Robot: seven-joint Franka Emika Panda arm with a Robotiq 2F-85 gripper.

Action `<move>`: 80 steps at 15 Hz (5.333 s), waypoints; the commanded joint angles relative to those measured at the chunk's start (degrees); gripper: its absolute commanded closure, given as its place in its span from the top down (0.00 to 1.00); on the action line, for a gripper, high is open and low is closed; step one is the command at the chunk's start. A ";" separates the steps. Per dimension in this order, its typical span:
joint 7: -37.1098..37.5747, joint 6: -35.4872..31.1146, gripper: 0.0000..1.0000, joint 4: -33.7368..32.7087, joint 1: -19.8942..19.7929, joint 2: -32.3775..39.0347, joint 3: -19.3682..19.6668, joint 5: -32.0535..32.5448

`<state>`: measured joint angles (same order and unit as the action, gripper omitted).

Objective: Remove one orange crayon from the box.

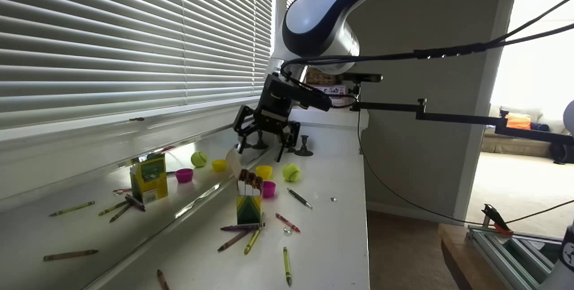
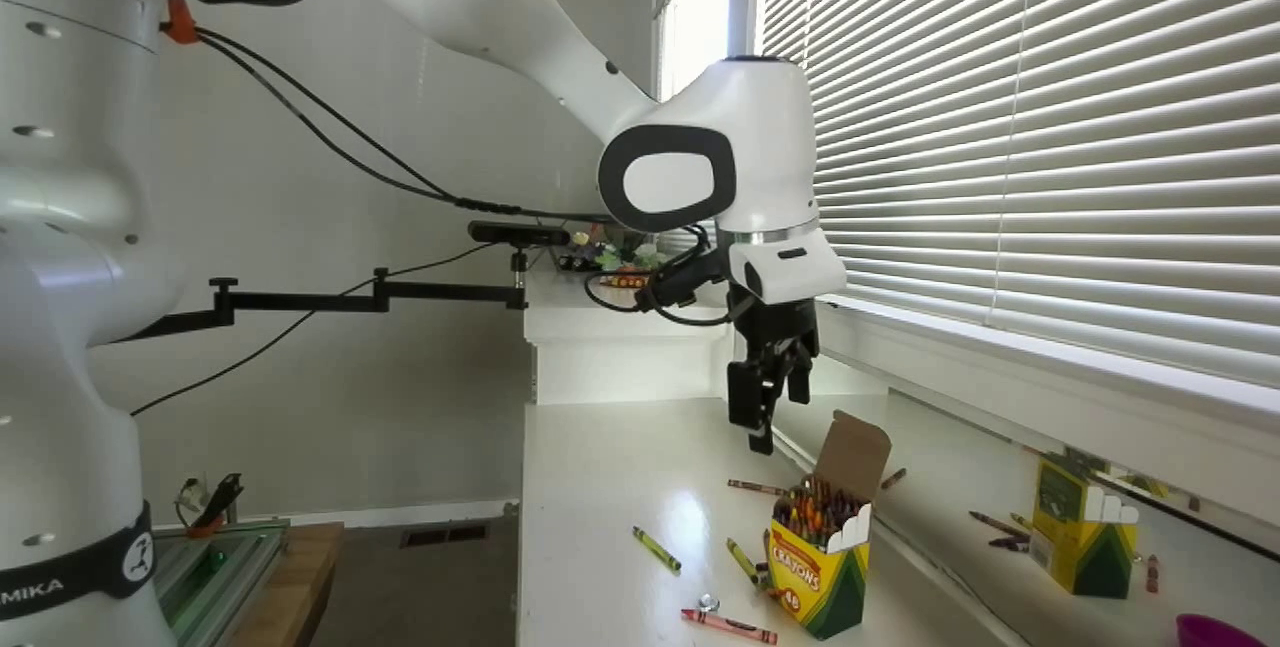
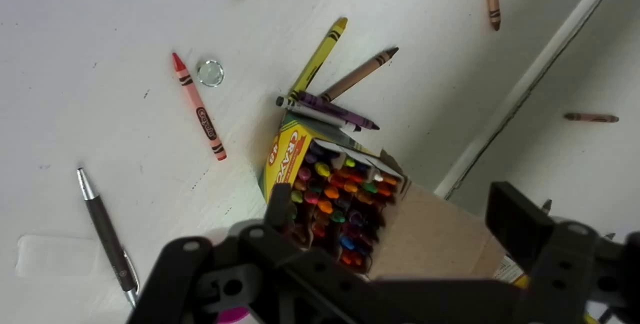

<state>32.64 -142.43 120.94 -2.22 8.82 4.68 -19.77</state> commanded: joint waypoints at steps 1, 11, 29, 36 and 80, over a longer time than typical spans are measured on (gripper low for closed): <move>2.81 -1.42 1.00 -0.91 0.18 1.08 0.60 1.75; 7.88 -3.19 0.82 -3.53 0.17 4.82 1.23 0.87; 5.87 1.74 0.37 -10.46 -0.94 11.36 -0.11 -3.96; 6.24 2.39 0.38 -11.35 -1.48 10.95 0.60 -3.22; 5.97 6.77 0.21 -14.73 -2.18 14.27 0.48 -4.18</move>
<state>38.63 -137.02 107.21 -3.83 22.64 5.76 -22.53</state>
